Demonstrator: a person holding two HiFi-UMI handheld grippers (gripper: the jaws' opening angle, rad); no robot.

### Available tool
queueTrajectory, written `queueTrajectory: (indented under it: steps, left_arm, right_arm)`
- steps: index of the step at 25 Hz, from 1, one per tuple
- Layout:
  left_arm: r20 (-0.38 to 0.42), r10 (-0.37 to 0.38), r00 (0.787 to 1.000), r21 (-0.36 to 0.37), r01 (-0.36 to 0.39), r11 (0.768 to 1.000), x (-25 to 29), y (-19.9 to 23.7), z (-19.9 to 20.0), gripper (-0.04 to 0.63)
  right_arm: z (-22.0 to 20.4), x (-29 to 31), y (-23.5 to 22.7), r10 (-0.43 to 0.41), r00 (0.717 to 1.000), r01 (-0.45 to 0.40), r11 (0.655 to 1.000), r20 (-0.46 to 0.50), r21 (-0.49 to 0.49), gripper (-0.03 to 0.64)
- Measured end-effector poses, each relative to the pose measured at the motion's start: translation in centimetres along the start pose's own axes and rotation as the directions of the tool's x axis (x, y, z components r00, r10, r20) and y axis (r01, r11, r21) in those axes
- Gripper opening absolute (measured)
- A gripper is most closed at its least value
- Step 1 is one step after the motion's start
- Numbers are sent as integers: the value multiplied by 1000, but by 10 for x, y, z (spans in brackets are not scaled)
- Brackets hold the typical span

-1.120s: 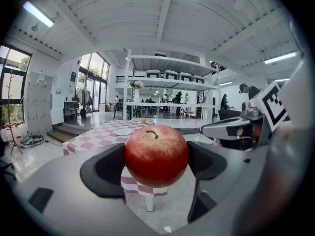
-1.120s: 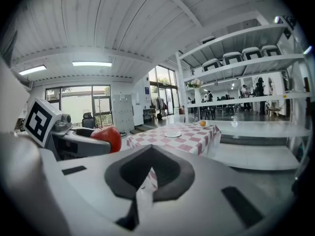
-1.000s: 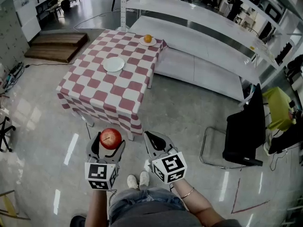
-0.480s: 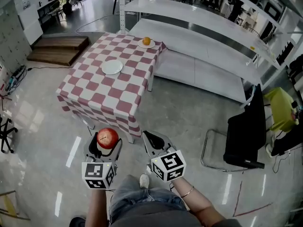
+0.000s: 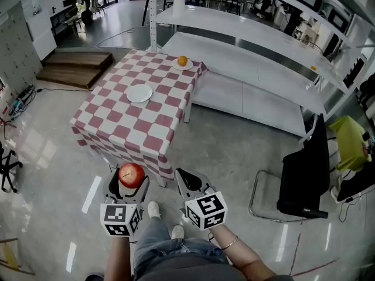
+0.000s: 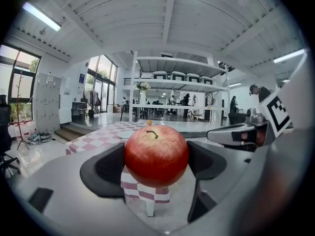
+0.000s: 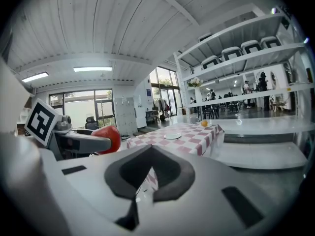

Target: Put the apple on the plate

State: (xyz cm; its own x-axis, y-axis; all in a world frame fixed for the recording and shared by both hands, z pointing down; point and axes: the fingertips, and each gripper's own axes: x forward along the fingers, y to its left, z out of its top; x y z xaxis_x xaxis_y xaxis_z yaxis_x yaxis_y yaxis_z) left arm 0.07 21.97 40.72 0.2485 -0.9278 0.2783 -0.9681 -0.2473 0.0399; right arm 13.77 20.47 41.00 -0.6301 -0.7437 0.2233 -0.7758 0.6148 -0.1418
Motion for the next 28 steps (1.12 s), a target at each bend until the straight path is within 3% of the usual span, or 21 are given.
queueTrajectory:
  steps: [11, 28]
  left_arm:
    - [-8, -36, 999, 1, 36, 999, 71, 45, 17, 399]
    - [-42, -77, 996, -24, 76, 997, 179, 157, 39, 399]
  right_arm:
    - [10, 76, -23, -21, 999, 21, 1000, -24, 17, 11]
    - [28, 239, -23, -5, 994, 5, 1000, -113, 6, 11]
